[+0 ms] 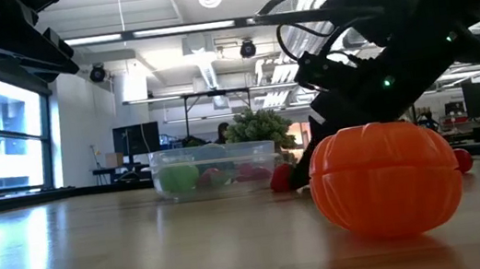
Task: Pick and placing Produce into tupperware
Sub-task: Put the red strawberry into the transparent bin
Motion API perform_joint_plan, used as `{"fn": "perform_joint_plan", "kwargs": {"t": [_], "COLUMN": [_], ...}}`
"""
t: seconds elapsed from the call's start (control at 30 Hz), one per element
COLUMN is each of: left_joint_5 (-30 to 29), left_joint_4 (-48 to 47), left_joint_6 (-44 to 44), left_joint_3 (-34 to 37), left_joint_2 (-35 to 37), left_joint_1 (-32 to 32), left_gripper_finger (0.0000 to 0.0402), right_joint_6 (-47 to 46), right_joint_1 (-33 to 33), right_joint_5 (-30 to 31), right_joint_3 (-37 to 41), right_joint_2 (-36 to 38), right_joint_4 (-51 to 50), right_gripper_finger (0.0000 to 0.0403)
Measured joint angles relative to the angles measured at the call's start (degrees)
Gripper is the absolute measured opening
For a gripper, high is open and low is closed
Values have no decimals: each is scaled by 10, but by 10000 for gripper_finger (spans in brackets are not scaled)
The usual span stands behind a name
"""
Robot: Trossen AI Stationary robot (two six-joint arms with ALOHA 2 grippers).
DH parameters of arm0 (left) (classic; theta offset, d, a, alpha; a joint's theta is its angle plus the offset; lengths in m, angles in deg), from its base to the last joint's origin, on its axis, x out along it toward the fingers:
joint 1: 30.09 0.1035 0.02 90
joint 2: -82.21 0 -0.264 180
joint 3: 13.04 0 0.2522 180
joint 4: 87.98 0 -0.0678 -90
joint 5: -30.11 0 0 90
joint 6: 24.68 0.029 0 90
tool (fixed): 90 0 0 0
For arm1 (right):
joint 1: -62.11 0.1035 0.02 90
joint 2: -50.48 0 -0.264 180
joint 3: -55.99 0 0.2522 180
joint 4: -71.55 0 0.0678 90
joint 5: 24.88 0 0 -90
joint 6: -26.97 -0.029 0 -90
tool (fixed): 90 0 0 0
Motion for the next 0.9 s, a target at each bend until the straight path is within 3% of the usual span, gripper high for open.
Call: {"fn": "perform_joint_plan", "kwargs": {"t": [0.9], "left_joint_5": [0], "left_joint_4": [0], "left_joint_6": [0], "left_joint_3": [0], "left_joint_2": [0], "left_joint_1": [0], "left_gripper_finger": [101], "right_joint_6": [17], "right_joint_1": [-53], "right_joint_5": [-48], "right_joint_3": [0], "right_joint_2": [0], "right_joint_4": [28], "right_gripper_finger": [199]}}
